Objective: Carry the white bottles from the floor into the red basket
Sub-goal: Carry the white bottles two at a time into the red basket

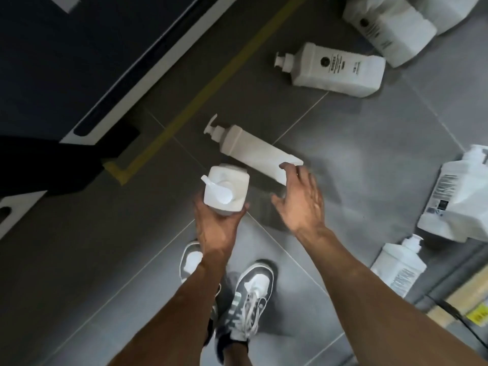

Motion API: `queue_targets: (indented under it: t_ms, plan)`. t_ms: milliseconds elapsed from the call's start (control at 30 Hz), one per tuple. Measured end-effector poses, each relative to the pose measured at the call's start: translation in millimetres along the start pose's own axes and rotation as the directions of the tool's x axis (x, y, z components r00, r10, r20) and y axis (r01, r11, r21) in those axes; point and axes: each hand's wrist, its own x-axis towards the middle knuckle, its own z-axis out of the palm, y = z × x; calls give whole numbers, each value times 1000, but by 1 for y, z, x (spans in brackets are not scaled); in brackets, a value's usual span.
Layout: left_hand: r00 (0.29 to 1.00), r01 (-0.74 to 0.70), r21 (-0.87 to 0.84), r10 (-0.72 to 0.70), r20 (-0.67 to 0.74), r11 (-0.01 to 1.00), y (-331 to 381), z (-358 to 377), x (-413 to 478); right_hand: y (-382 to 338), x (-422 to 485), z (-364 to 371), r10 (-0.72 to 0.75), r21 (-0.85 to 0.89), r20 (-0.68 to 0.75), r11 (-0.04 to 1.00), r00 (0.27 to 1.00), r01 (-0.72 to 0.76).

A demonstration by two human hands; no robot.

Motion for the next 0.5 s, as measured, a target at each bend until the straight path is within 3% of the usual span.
queue_targets:
  t_ms: [267, 500]
  plan:
    - [981, -180, -124, 168, -101, 976, -7, 30, 41, 5, 46, 35, -102, -68, -53, 993, 993, 98]
    - [932, -359, 86, 361, -10, 929, 16, 29, 85, -14, 88, 58, -99, -76, -115, 993, 988, 91]
